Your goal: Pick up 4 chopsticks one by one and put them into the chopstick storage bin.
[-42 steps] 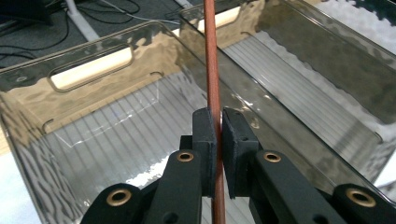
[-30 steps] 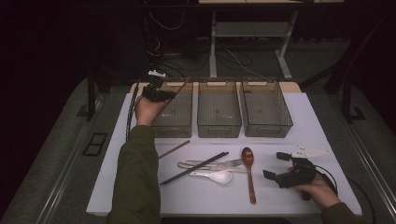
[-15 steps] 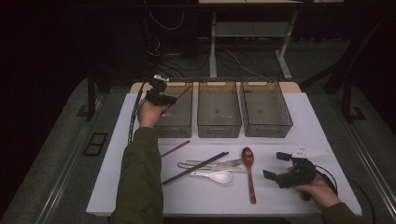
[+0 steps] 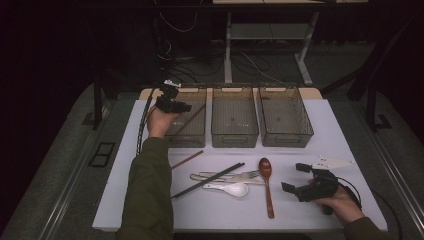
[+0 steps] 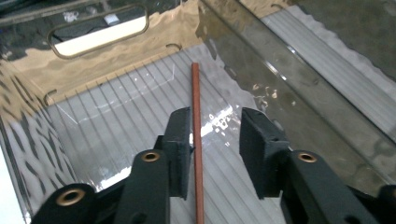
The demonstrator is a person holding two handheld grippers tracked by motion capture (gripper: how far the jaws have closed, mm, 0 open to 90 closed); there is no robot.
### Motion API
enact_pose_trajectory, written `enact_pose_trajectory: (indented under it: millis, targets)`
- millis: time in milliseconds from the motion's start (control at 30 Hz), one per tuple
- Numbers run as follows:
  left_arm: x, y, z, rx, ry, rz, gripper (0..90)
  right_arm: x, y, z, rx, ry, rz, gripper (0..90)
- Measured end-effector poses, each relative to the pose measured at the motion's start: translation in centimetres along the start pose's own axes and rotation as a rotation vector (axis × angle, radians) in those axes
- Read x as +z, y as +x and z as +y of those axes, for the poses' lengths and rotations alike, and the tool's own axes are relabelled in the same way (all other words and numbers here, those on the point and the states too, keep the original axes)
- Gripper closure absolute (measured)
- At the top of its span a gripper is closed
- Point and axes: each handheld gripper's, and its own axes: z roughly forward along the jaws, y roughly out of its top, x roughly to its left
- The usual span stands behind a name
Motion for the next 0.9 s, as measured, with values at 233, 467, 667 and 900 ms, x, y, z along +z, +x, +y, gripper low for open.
enact_pose_trajectory:
  millis: [233,467,667,900]
  targets:
    - [-1.2,-0.9,0.3,0.061,-0.008,-0.022,53.3,0.0,0.1,0.0,-0.003,0.000,-0.001,0.7]
    - [-2.4,-1.8,0.1,0.096,-0.030,-0.042,46.0,0.0,0.1,0.0,-0.004,0.002,-0.002,0.7]
    - [-3.3,-2.6,-0.4,0.131,-0.035,-0.055,41.7,0.0,0.1,0.0,-0.004,0.003,-0.003,0.7]
    - [-4.4,-3.5,-0.9,0.150,-0.059,-0.069,38.1,0.1,0.1,0.0,-0.004,0.005,-0.006,0.7]
